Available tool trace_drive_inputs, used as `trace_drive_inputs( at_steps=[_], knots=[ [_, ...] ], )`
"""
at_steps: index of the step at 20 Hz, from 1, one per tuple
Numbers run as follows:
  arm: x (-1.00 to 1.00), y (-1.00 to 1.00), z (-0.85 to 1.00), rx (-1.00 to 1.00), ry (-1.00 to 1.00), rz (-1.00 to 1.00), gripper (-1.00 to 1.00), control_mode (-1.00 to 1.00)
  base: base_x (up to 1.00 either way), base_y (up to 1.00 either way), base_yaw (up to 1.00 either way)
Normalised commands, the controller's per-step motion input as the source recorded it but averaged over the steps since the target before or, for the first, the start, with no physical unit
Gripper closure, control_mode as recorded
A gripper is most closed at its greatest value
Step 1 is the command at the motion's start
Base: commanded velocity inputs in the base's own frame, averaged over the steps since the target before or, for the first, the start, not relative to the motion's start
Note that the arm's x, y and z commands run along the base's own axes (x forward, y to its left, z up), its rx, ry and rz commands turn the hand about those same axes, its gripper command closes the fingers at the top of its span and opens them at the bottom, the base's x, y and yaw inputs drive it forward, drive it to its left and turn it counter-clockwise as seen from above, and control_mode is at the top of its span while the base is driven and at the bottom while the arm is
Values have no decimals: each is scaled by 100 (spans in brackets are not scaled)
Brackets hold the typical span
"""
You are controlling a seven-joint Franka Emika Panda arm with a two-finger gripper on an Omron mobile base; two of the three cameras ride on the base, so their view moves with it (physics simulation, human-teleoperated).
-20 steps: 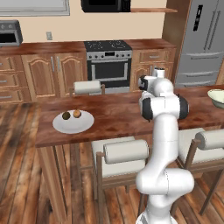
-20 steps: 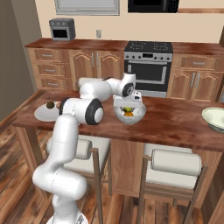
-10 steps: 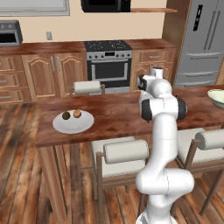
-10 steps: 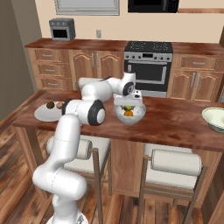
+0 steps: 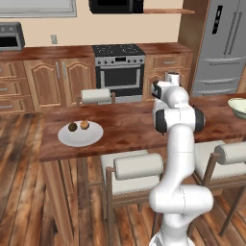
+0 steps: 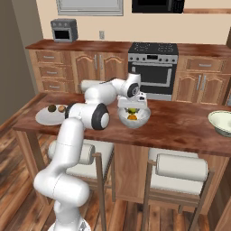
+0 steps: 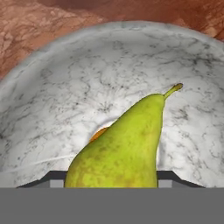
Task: Take the fruits from the plate on the dining counter and place two fruits in each bowl.
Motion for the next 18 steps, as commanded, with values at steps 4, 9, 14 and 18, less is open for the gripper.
trace_drive_inputs(
  at_steps=[4,9,14,18],
  knots=[
    [-24,0,7,0,0,0,-100,-100,0,0,0],
    [-38,0,11,0,0,0,-100,-100,0,0,0],
    [-80,3,44,0,-11,0,-100,-100,0,0,0],
    [-100,34,29,0,-22,2,-100,-100,0,0,0]
  ],
)
